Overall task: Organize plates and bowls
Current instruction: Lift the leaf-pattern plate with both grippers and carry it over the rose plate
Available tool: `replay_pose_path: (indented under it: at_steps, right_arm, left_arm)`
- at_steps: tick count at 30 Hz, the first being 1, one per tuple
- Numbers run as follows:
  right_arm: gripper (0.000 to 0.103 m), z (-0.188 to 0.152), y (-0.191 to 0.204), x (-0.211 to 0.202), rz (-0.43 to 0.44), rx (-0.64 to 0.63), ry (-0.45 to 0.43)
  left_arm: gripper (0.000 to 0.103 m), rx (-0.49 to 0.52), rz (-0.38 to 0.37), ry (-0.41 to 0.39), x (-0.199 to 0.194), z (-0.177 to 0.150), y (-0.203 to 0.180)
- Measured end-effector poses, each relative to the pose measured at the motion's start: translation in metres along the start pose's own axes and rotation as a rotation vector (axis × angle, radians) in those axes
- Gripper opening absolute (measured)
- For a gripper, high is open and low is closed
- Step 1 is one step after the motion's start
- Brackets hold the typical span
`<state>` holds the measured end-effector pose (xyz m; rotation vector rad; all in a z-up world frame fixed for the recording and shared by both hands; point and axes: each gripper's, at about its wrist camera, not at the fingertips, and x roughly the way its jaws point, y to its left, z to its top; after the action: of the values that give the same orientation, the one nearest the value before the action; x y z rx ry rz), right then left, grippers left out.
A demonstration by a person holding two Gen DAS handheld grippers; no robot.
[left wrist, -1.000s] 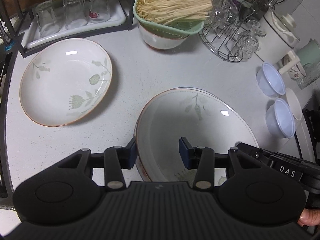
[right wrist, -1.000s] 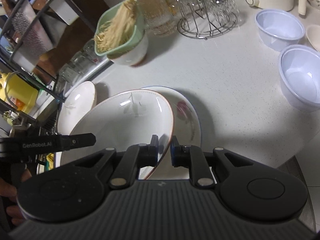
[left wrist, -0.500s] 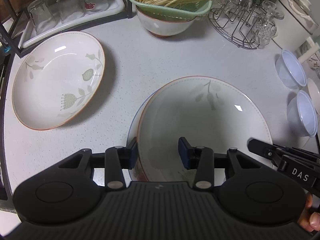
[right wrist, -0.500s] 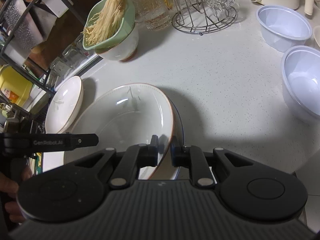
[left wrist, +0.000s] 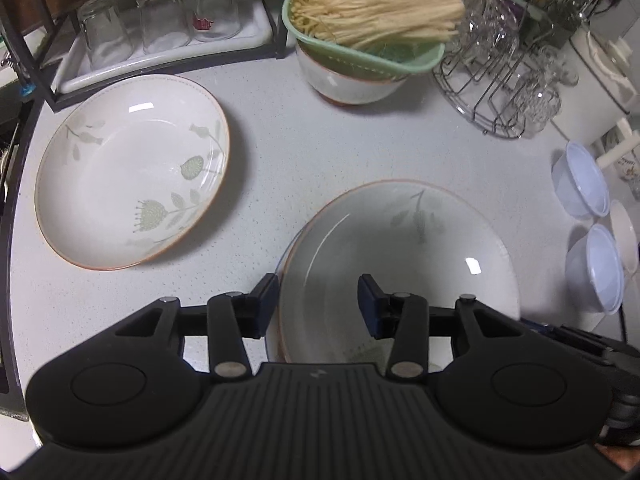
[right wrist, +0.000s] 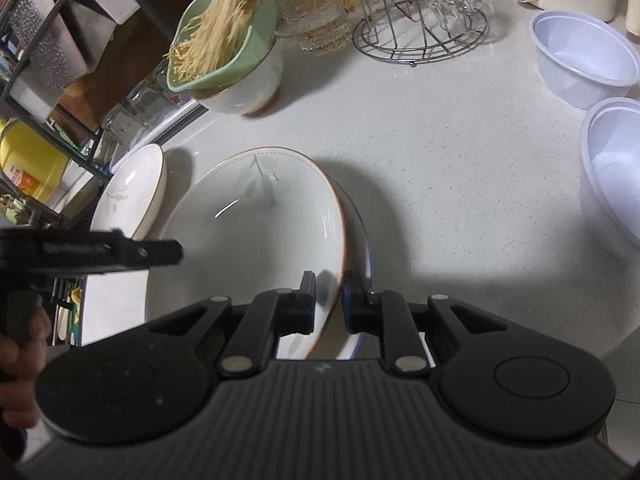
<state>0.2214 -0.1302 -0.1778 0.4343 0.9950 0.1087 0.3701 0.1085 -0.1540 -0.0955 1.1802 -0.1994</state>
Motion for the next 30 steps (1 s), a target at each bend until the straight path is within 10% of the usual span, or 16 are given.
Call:
replay_pose_path:
  at_steps: [30]
  right_arm:
    - [0.017,0.014,0.020,-0.104,0.000,-0.049,-0.282]
  left_arm:
    - [0.049,0.047,-0.087,-0.218,-0.111,-0.020,-0.039]
